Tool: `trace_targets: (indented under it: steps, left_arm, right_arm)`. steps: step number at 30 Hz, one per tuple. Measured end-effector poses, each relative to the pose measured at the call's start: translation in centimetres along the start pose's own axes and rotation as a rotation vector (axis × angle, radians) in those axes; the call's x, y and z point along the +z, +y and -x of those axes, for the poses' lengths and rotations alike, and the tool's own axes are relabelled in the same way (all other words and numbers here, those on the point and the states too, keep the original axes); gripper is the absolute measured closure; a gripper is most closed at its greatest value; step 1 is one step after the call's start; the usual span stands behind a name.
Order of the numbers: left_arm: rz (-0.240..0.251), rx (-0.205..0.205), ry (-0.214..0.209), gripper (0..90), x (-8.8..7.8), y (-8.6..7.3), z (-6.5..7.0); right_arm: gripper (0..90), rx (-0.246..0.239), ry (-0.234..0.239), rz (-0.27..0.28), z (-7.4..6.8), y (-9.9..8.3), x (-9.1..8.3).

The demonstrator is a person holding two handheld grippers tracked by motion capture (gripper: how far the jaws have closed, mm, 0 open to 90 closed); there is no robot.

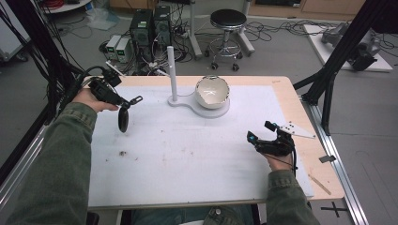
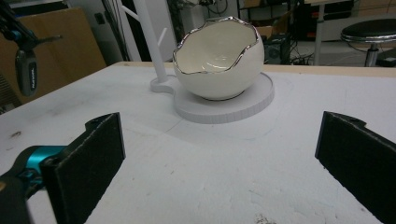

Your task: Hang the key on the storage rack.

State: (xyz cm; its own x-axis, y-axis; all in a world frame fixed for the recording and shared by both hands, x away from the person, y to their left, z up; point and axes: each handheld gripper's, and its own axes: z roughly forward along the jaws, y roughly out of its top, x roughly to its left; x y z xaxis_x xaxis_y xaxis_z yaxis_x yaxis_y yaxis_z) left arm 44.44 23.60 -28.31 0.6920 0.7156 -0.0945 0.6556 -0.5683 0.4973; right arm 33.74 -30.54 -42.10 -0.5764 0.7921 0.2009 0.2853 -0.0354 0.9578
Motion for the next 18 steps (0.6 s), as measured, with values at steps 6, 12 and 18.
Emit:
trace_targets:
  steps: [6, 12, 18]
  left_arm:
    - [0.022, 0.008, 0.017, 82.6, -1.7, 0.7, 0.2]
    - [0.06, 0.011, 0.038, 82.6, -3.8, 1.8, 0.3]
    - [0.087, 0.039, 0.052, 82.6, -5.4, 3.7, 1.1]
  right_arm:
    - [0.4, 0.003, -0.006, 0.001, -0.1, 0.0, -0.2]
    - [0.4, 0.003, -0.005, 0.001, -0.1, 0.0, -0.2]
    - [0.4, 0.004, -0.002, 0.0, -0.1, 0.0, -0.3]
